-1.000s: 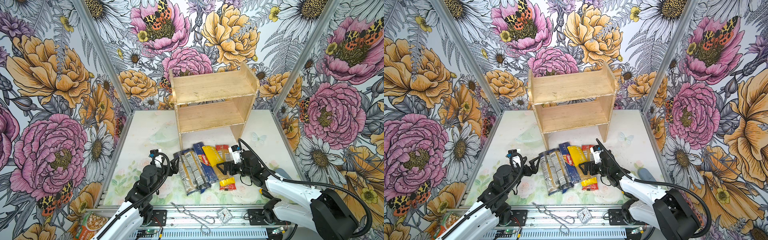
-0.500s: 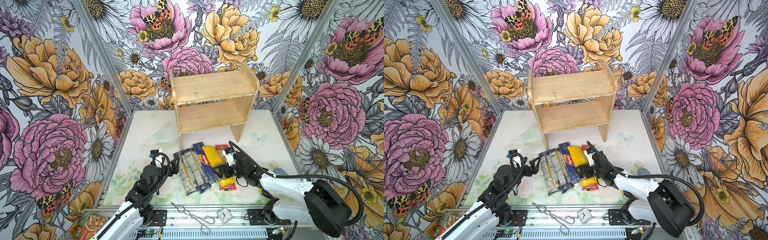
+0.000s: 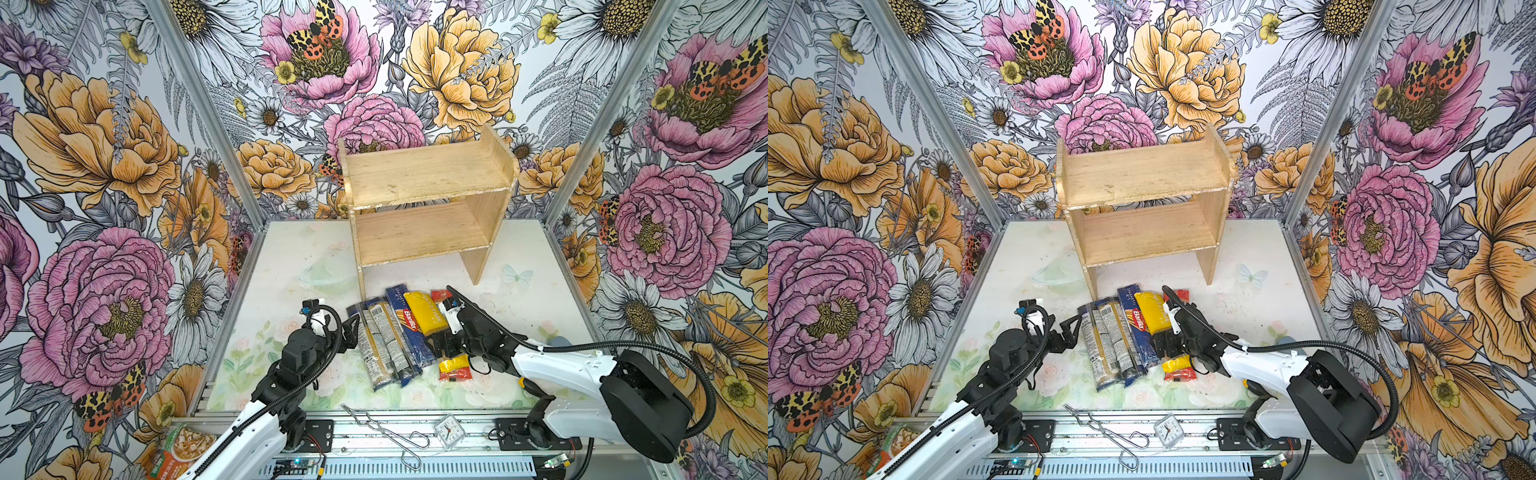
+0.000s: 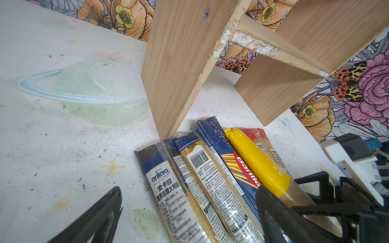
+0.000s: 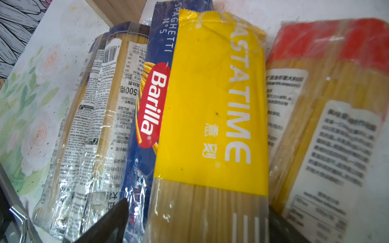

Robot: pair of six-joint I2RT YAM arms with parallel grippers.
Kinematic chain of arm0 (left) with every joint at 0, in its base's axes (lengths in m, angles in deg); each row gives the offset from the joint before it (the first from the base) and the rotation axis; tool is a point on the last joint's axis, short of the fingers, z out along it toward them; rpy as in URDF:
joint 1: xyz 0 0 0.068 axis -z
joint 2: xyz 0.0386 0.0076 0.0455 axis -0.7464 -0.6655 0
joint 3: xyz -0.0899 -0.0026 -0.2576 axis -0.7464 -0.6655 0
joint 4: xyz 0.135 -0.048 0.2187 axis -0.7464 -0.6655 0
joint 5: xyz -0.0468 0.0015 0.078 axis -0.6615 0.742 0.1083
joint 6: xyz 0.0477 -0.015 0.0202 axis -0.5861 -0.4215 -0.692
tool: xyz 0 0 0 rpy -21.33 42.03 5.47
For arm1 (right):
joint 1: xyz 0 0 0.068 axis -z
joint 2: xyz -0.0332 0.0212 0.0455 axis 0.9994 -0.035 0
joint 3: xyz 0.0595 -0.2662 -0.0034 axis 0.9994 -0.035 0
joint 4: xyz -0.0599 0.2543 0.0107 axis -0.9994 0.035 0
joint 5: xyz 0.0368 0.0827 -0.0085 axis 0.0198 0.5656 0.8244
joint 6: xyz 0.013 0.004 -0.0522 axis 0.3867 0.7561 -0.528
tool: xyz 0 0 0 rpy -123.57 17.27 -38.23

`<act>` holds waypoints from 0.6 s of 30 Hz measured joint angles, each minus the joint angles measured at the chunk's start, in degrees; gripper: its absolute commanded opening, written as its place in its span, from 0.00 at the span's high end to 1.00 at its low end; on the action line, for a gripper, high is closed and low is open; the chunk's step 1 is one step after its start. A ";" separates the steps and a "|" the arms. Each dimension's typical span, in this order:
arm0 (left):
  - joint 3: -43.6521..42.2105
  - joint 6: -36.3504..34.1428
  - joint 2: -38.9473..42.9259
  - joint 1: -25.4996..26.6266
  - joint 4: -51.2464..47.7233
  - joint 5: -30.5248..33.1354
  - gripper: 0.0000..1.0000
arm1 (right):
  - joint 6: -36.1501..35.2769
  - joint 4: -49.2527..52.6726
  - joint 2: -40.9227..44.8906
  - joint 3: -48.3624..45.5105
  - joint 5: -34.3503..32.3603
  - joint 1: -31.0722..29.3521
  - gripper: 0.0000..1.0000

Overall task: Place and organize the pasta boxes and bags onto the shelf
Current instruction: 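Lower the right gripper and close it on the yellow PASTATIME bag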

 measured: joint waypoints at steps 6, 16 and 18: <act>0.00 0.00 -0.76 0.00 0.02 -0.15 0.01 | -0.90 1.33 -1.90 1.64 -2.86 -1.51 0.15; 0.00 0.00 -0.98 0.00 0.02 -0.35 0.01 | -2.43 6.03 -2.47 3.85 -6.36 -2.64 0.27; 0.00 0.02 -1.09 0.00 0.02 -0.35 0.01 | -2.62 6.47 -2.36 3.87 -6.64 -2.64 0.31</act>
